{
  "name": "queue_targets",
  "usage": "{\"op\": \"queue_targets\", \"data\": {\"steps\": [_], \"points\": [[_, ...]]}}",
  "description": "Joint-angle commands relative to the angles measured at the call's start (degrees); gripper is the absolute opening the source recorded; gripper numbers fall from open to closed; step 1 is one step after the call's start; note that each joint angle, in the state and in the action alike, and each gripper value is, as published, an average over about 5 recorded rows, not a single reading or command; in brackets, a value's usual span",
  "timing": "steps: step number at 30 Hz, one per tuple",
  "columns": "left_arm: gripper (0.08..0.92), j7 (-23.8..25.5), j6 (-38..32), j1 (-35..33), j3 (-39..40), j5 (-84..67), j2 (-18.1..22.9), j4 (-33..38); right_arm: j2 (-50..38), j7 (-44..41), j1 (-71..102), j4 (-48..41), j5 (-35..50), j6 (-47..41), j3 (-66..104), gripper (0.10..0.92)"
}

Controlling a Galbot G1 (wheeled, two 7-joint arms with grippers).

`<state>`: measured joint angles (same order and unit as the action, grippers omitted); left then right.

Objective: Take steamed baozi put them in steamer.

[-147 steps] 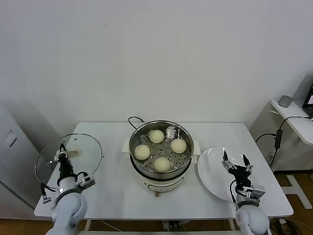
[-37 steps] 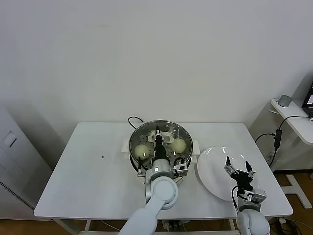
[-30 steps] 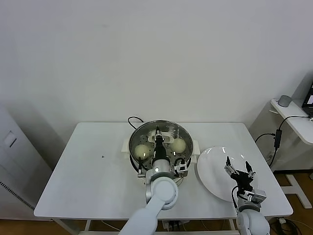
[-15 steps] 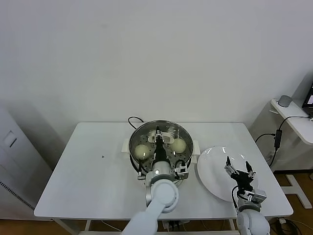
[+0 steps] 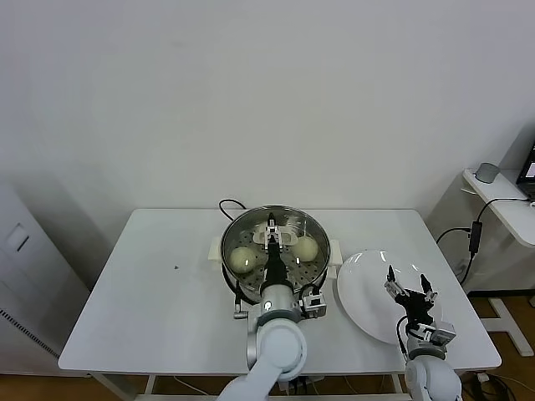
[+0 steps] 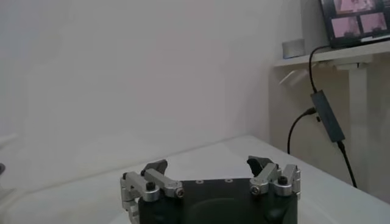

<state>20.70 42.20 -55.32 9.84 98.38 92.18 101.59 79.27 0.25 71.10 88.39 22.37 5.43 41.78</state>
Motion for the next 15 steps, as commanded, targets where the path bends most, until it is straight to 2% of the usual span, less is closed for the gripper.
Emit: {"op": "queue_targets", "data": {"steps": [1, 3, 10, 15], "points": [[0.775, 0.8, 2.8, -3.7, 0.2, 1.2, 2.7, 8.2, 0.0, 0.0, -0.1, -0.1, 0.0, 0.1, -0.1, 0.823], [0.809, 0.8, 2.8, -4.5, 0.2, 1.3, 2.3, 9.9, 0.0, 0.0, -0.1, 0.0, 0.0, 0.1, -0.2, 0.823], [0.823, 0.4, 2.8, -8.4, -1.8, 2.1, -1.2, 17.9, 0.1, -0.4, 0.8, 1.7, 0.5, -0.1, -0.2, 0.823], [0.823, -4.2, 2.8, -11.7, -9.8, -7.2, -3.7, 23.9, 0.0, -3.8, 3.2, 4.3, 0.5, -0.8, -0.5, 0.823]]}}
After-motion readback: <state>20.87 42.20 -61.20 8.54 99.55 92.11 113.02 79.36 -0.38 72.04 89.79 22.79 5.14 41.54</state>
